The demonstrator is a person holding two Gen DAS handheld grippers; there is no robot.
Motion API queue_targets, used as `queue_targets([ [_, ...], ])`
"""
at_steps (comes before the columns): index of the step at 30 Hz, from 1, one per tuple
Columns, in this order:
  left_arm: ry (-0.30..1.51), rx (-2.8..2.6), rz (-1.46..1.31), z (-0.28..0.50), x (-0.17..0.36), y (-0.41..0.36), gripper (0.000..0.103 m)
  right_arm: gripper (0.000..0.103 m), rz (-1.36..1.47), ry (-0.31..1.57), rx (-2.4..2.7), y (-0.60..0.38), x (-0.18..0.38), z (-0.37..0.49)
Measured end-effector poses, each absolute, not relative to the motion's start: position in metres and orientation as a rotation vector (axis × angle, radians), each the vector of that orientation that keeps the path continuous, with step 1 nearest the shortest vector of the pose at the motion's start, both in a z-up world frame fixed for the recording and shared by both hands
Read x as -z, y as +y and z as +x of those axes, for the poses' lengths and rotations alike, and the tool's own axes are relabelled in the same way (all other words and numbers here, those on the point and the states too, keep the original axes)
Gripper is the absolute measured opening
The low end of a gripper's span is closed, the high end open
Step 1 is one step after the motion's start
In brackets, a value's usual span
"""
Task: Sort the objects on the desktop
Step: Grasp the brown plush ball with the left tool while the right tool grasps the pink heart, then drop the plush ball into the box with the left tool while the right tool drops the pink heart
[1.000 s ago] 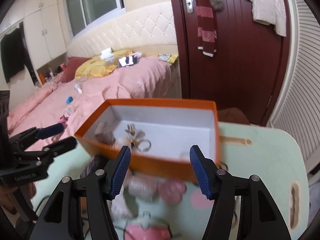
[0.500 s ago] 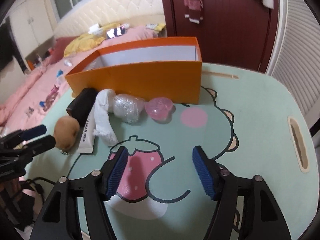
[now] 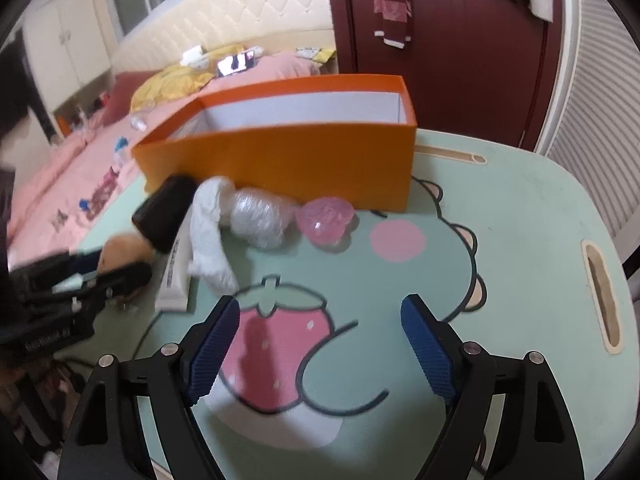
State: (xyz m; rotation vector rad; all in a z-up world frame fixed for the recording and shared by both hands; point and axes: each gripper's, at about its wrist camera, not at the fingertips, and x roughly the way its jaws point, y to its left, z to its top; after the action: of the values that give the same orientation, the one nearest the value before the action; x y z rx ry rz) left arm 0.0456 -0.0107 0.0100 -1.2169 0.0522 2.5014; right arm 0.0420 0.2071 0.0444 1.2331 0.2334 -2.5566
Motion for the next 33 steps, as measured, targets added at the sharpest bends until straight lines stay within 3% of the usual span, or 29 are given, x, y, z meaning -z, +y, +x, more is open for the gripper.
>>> queue_targets([
  [9,0.081,-2.527,-1.201,0.051,-0.006,-0.008,0.051,0.064,1.247,0.075,2.612,0.207,-0.055,-0.011],
  [10,0.079,-2.527,-1.201,0.051,-0.006,-0.008,0.052,0.064,1.263,0.083,2.606,0.204,-0.052,-0.015],
  [12,0.076,-2.526,-1.2,0.051,-0.006,-0.009,0.052,0.049,1.29,0.131,2.599,0.197,-0.047,-0.018],
  [16,0.073,-2.526,-1.2,0.05,-0.006,-0.01,0.052,0.047,1.317,0.299,2.59,0.179,-0.039,-0.016],
  [18,0.072,-2.527,-1.2,0.05,-0.006,-0.01,0.052,0.038,1.315,0.35,2.573,0.175,-0.038,-0.011],
  [33,-0.002,-2.58,-1.104,0.046,-0.039,-0.021,0.051,0.038,1.169,0.23,2.548,0.195,-0.068,0.021],
])
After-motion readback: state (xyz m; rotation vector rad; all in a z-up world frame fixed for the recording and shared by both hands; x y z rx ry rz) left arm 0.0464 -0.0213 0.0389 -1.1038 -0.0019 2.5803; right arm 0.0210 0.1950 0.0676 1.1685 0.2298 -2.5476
